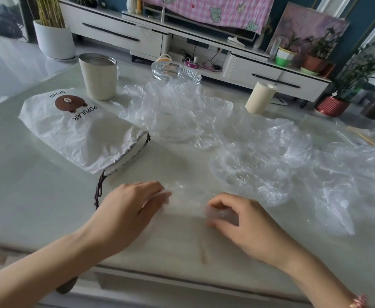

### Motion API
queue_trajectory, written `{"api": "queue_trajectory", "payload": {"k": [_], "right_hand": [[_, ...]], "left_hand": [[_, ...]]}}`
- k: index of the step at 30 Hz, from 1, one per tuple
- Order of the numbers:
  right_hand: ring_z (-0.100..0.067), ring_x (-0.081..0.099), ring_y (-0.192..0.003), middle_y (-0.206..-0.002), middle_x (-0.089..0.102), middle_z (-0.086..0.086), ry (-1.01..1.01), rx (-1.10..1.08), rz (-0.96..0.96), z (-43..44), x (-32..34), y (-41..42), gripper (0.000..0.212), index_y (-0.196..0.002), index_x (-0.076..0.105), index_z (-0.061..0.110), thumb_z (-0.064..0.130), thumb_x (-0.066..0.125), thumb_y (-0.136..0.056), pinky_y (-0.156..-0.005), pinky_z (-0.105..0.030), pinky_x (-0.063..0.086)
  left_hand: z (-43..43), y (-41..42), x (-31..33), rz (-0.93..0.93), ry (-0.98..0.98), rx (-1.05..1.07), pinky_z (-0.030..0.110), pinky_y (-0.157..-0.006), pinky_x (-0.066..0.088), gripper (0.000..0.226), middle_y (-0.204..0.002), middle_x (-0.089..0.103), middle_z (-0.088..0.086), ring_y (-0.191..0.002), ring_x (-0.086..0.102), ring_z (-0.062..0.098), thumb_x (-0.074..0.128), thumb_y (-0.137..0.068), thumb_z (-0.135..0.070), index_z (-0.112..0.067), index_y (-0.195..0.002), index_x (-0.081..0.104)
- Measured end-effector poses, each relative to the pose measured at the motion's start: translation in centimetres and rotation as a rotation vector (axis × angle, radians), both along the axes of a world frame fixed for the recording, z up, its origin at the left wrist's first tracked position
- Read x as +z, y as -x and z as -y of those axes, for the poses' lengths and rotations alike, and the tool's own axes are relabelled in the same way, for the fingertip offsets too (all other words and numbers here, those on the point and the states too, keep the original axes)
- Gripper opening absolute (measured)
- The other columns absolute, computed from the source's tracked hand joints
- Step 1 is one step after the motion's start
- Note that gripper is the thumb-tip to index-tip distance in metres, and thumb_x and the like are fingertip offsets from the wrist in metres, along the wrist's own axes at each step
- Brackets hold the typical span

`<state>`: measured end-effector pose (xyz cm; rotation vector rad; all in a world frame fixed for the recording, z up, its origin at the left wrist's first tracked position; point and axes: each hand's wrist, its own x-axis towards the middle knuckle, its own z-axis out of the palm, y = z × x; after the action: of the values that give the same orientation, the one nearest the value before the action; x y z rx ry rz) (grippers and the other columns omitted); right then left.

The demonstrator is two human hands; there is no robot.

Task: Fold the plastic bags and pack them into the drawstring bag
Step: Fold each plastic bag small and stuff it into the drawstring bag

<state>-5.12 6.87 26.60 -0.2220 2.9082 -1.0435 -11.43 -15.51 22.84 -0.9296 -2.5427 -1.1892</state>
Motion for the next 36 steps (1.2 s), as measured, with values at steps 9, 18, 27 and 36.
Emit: {"api": "queue_trajectory", "payload": {"k": [9, 18, 27, 36], "right_hand": [[-0.025, 0.037, -0.060, -0.052, 0.035, 0.001, -0.245, -0.366, -0.119, 1.6, -2.3, 3.3, 0.049, -0.059, 0.033, 0.013, 0.047, 0.048, -0.091, -0.054, -0.033, 0.028], [-0.028, 0.060, -0.054, -0.062, 0.059, -0.004, -0.543, -0.521, -0.432, -0.6, -3.5, 2.7, 0.026, -0.073, 0.051, 0.012, 0.020, 0.076, -0.075, -0.045, -0.021, 0.026], [-0.008, 0.058, -0.077, -0.079, 0.063, 0.007, 0.274, -0.345, -0.300, -1.1, -1.2, 1.9, 0.013, -0.087, 0.060, 0.026, 0.030, 0.066, -0.076, -0.069, -0.010, 0.042], [-0.006, 0.062, -0.096, -0.105, 0.067, 0.003, 0.543, 0.067, 0.477, 2.4, 1.4, 1.7, 0.042, -0.113, 0.058, 0.018, 0.018, 0.075, -0.075, -0.084, -0.017, 0.048]], "left_hand": [[-1.5, 0.8, 0.8, 0.006, 0.318, 0.401, 0.032, -0.059, 0.034, 0.026, -0.092, 0.061, -0.003, -0.086, 0.061, 0.028, 0.041, -0.094, -0.044, -0.021, -0.102, 0.049], [-0.7, 2.1, -0.7, -0.277, 0.464, 0.339, 0.035, -0.045, 0.042, 0.041, -0.068, 0.046, 0.011, -0.058, 0.052, 0.033, 0.057, -0.079, -0.044, -0.011, -0.055, 0.049], [-0.9, 2.9, 3.1, 0.742, -0.416, -0.032, 0.021, -0.053, 0.042, 0.037, -0.049, 0.057, -0.008, -0.058, 0.060, 0.013, 0.078, -0.062, -0.031, -0.022, -0.047, 0.046], [-1.8, 1.6, 3.3, 0.932, -0.257, -0.376, 0.012, -0.046, 0.033, 0.028, -0.054, 0.042, -0.007, -0.046, 0.038, 0.004, 0.074, -0.064, -0.026, -0.022, -0.057, 0.047]]}}
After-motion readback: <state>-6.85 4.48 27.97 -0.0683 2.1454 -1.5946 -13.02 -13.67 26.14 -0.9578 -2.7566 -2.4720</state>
